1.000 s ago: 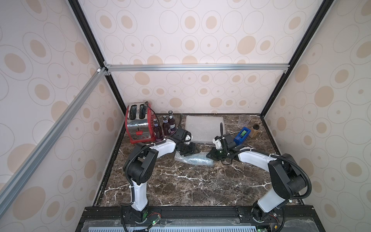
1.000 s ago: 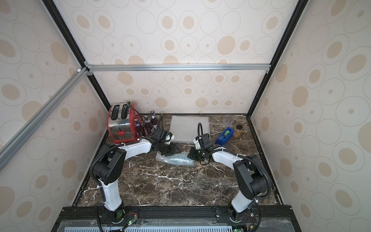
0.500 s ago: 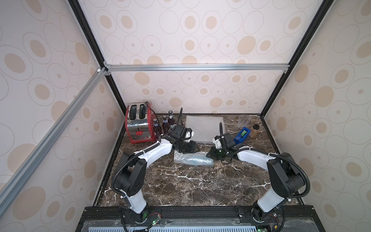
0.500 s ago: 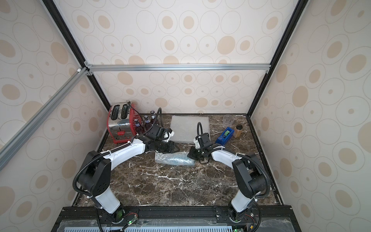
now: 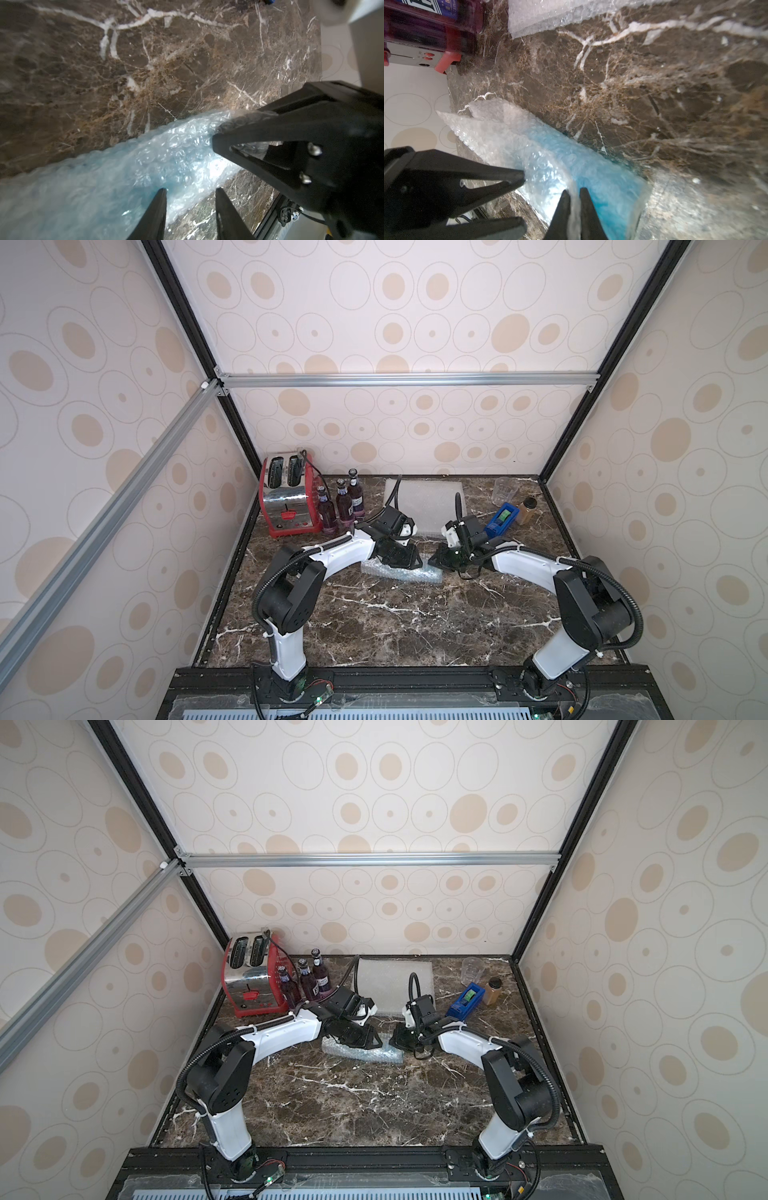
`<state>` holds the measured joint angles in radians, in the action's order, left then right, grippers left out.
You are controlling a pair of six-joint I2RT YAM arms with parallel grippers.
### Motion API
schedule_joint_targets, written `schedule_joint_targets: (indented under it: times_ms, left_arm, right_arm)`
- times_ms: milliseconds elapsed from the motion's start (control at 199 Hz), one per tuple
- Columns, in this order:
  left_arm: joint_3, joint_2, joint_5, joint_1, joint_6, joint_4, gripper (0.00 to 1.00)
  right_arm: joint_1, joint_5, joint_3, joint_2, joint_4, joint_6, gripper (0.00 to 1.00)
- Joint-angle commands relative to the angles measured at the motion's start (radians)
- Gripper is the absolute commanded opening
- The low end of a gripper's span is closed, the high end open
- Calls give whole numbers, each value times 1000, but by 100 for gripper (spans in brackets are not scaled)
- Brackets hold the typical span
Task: Wrap wine bottles in bubble wrap
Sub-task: Wrap the wine bottle in bubble wrap.
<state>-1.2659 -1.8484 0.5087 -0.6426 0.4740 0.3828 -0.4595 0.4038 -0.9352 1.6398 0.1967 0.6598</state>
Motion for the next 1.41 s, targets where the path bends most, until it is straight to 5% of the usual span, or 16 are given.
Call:
schedule_joint_targets:
  times_ms: [0, 562, 1170, 1401]
  left_arm:
    - [-1, -47, -82, 1, -46, 69, 39]
    - [-53, -40, -139, 3, -112, 134, 45]
    - [-29, -9, -151, 54, -100, 141, 45]
    - [29, 65, -151, 93, -61, 120, 66]
  right_arm:
    - [9, -31, 45, 11, 197, -23, 13]
    - [6, 18, 207, -136, 219, 62, 11]
    - [-236, 61, 206, -12, -4, 264, 5]
    - [-248, 41, 214, -6, -49, 308, 5]
